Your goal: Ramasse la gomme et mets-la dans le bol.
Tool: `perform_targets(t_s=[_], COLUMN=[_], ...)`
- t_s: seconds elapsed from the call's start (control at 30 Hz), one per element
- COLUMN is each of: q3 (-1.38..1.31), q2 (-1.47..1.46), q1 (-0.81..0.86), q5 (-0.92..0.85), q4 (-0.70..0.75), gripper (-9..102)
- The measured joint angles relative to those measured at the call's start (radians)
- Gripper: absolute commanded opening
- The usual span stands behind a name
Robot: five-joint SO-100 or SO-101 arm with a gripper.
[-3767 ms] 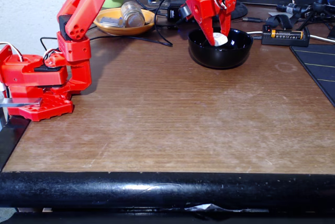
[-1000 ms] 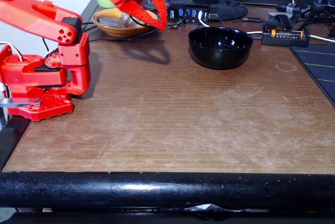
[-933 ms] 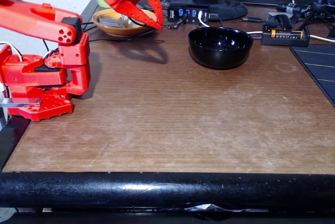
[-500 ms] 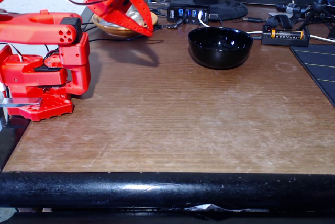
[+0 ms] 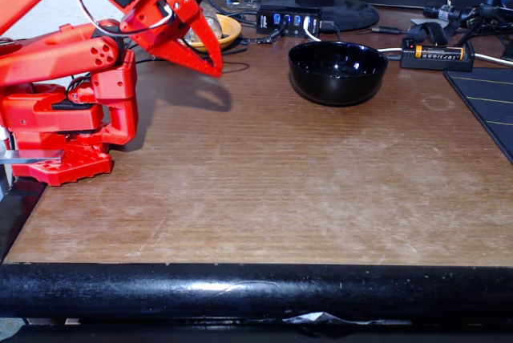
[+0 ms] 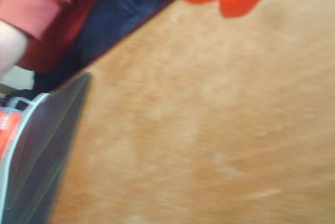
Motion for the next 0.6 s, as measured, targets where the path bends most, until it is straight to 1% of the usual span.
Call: perform_targets(t_s=[0.2, 0.43, 0.6], q3=[0.135, 0.253, 0.367], q2=[0.002, -0.002, -0.003], q1=[-0.005, -0.006, -0.006], q5=[0.008, 0.005, -0.002], q4=[-0.002, -0.103, -0.143], gripper=[-6, -6, -6])
